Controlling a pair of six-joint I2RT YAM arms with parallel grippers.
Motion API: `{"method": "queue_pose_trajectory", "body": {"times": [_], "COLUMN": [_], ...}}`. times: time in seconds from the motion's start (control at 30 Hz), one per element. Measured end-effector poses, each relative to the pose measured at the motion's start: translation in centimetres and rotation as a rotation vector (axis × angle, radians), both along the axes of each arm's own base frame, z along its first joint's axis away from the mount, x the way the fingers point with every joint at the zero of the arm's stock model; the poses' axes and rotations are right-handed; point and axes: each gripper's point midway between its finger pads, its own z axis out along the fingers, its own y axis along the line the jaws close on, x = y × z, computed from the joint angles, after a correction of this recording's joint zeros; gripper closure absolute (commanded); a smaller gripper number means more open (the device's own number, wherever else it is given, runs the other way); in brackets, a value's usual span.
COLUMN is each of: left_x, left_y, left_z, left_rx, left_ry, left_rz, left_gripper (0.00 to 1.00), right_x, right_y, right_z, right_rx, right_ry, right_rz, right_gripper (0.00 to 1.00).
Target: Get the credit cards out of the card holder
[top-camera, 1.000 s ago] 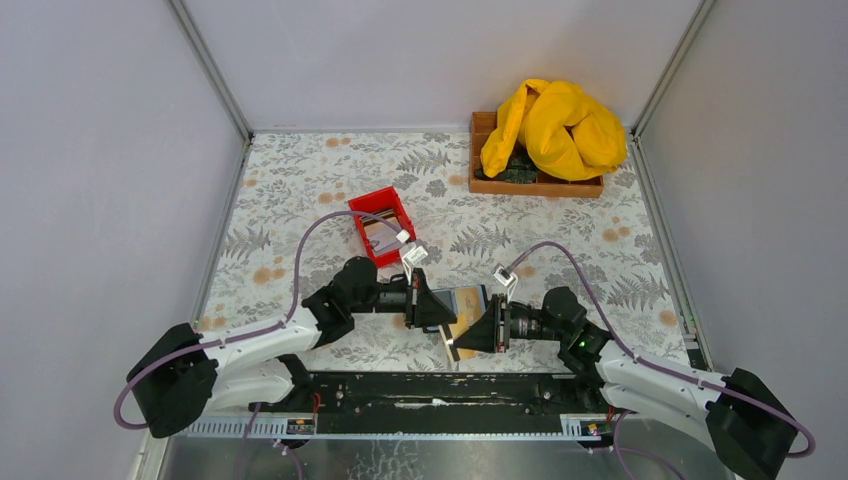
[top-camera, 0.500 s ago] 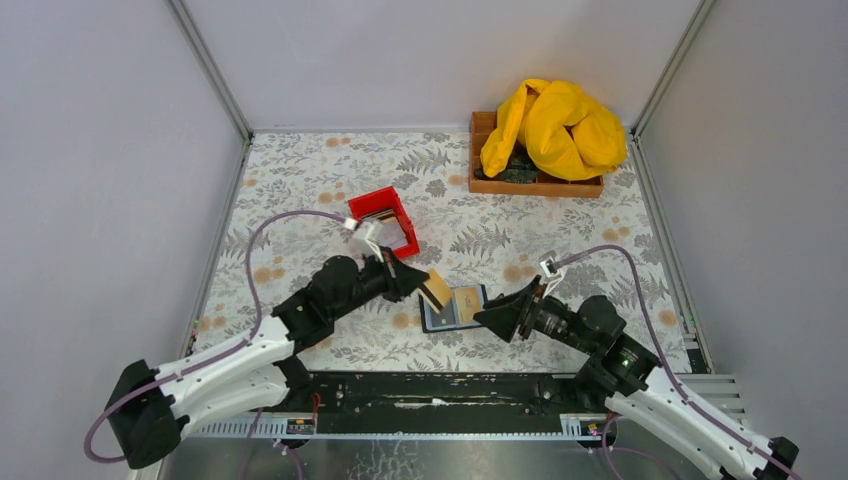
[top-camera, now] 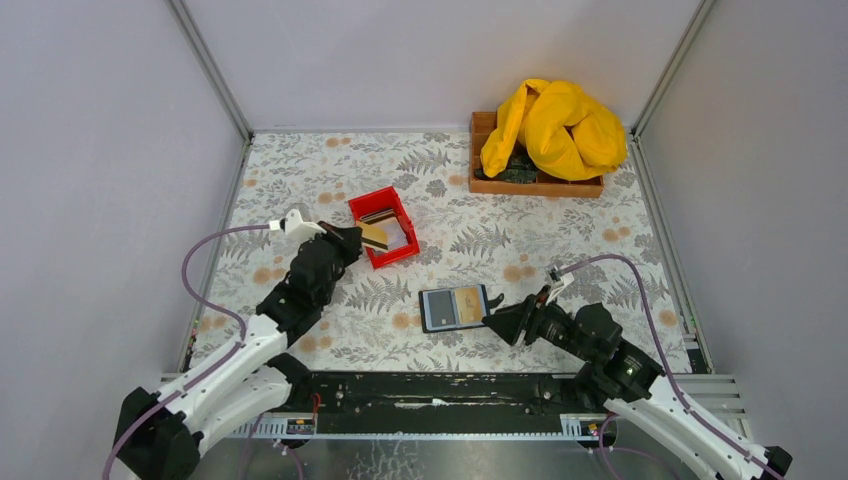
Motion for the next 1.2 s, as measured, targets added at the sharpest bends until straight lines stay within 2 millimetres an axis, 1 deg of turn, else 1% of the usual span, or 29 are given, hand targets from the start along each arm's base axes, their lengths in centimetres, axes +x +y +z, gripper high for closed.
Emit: {"method": "queue_pose_trajectory", "body": {"times": [0.13,0.23,0.33,0.4,0.6,0.7,0.83,1.03,1.2], "left_x": [2.1,3.3,4.3,4.9,6.8,7.3,8.1,9.9,10.3], "left_y": [1.6,2.1,2.0,1.8,1.5,1.6,1.6,0.5,0.2], "left_z": [-1.2,-1.2,-0.8,-0.9,-3.5,-4.7,-5.6,-6.6,-7.4], "left_rx": [0.002,-0.012,-0.043,-0.062,-0.072,-0.078,-0.092,-0.096,-0.098], "left_ry": [0.02,0.0,-0.033,-0.04,-0.013,0.004,0.01,0.026,0.039], "left_rz": [0.098,0.149,0.178,0.193,0.246,0.278,0.306,0.312,0.312], "left_gripper": [1.0,1.0,1.0,1.0,1.0,1.0,1.0,1.0,1.0], "right_x": [-0.1,-0.3,-0.4,-0.5,-0.8,-1.0,-1.1,-1.2,-1.2], "right_y": [-0.1,-0.3,-0.4,-0.5,-0.8,-1.0,-1.1,-1.2,-1.2], "right_z": [-0.5,-0.6,-0.6,-0.7,-1.6,-2.1,-2.2,-2.4,-2.9], "right_rx": [-0.015,-0.016,-0.008,-0.011,-0.038,-0.053,-0.05,-0.054,-0.062], "right_ry": [0.015,0.015,0.009,0.011,0.036,0.049,0.048,0.051,0.059], "right_rz": [0.001,0.001,0.002,0.002,0.002,0.002,0.002,0.002,0.003], "right_gripper": [0.36,0.36,0.36,0.36,0.37,0.37,0.37,0.37,0.37]}}
